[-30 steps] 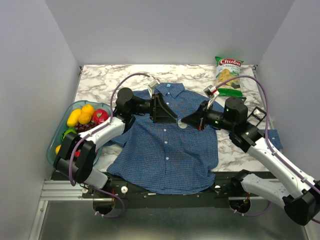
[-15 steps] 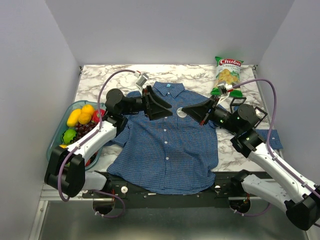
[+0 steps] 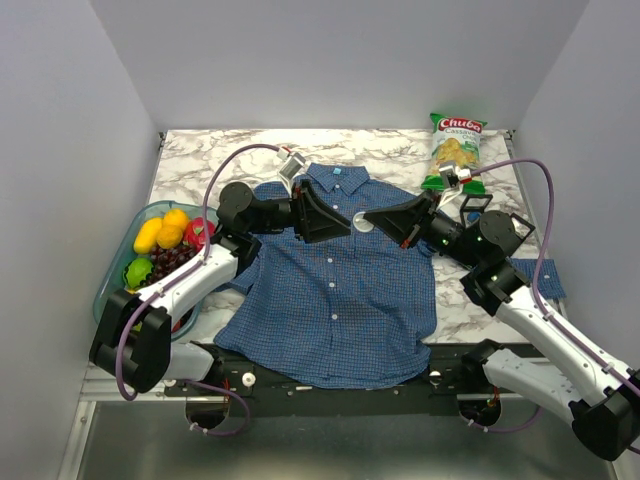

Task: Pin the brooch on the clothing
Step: Adjust the brooch in the brooch box.

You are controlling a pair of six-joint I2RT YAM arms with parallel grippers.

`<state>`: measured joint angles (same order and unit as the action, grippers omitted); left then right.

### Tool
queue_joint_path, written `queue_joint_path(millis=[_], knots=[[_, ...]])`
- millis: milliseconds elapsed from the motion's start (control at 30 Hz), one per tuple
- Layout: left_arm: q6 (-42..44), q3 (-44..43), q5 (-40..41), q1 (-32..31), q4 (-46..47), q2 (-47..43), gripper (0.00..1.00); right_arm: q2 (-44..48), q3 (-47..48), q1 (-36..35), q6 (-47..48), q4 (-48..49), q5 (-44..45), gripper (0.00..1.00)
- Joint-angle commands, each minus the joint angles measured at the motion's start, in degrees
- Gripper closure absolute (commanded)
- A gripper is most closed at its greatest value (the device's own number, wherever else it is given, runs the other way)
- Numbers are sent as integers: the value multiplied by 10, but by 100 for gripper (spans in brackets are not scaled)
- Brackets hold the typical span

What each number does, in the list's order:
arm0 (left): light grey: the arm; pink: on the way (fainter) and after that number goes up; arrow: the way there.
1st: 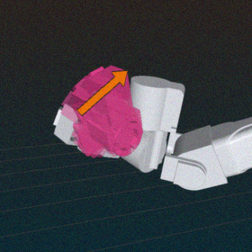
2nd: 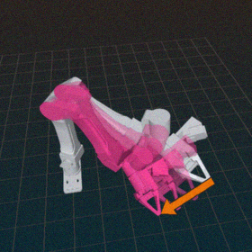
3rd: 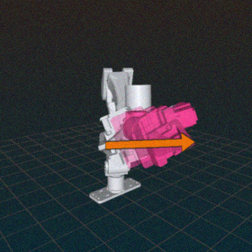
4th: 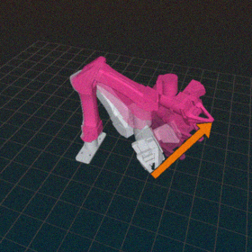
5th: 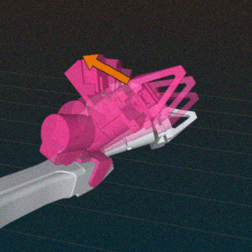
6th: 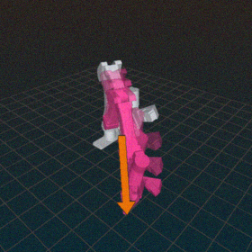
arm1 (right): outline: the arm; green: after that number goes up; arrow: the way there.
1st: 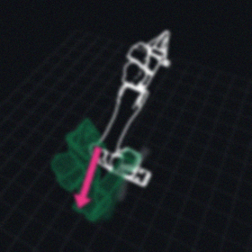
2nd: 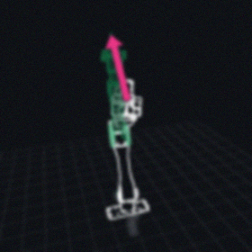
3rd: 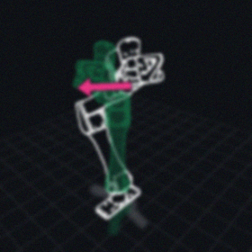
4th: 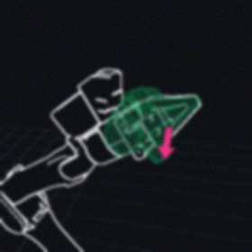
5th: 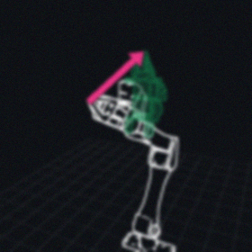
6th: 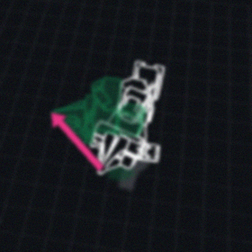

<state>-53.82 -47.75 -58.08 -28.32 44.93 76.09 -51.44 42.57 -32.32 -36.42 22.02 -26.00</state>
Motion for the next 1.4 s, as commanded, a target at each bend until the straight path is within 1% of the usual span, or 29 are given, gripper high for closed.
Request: queue_joint_path(millis=[0, 233, 400, 533, 600, 933, 1133, 1167, 1233, 1267, 1367], knots=[[-2, 5, 3, -6, 24, 5, 49, -2, -7, -5, -4, 27, 2, 99], [-17, 10, 3, -7, 44, 11, 52, -17, -6, -10, -7, 34, -3, 99], [-47, 15, 0, -7, 81, 20, 55, -26, -6, -12, -8, 36, -4, 99], [-55, 17, 1, -8, 91, 24, 56, -32, -4, -13, -8, 38, -5, 99], [-57, 17, -1, -8, 95, 26, 59, -32, -5, -13, -8, 38, -5, 99], [-61, 18, -1, -7, 101, 27, 61, -43, -5, -16, -8, 42, -7, 99], [-70, 20, -1, -7, 114, 30, 71, -45, -5, -17, -7, 41, -6, 99], [-72, 20, -2, -8, 118, 30, 74, -45, -6, -17, -7, 40, -6, 99], [-79, 22, -3, -8, 128, 32, 76, -48, -7, -17, -6, 41, -6, 99], [-81, 22, -4, -8, 131, 33, 81, -49, -8, -18, -6, 40, -5, 99], [-95, 25, -5, -8, 148, 36, 87, -50, -12, -18, -1, 37, -1, 99]])
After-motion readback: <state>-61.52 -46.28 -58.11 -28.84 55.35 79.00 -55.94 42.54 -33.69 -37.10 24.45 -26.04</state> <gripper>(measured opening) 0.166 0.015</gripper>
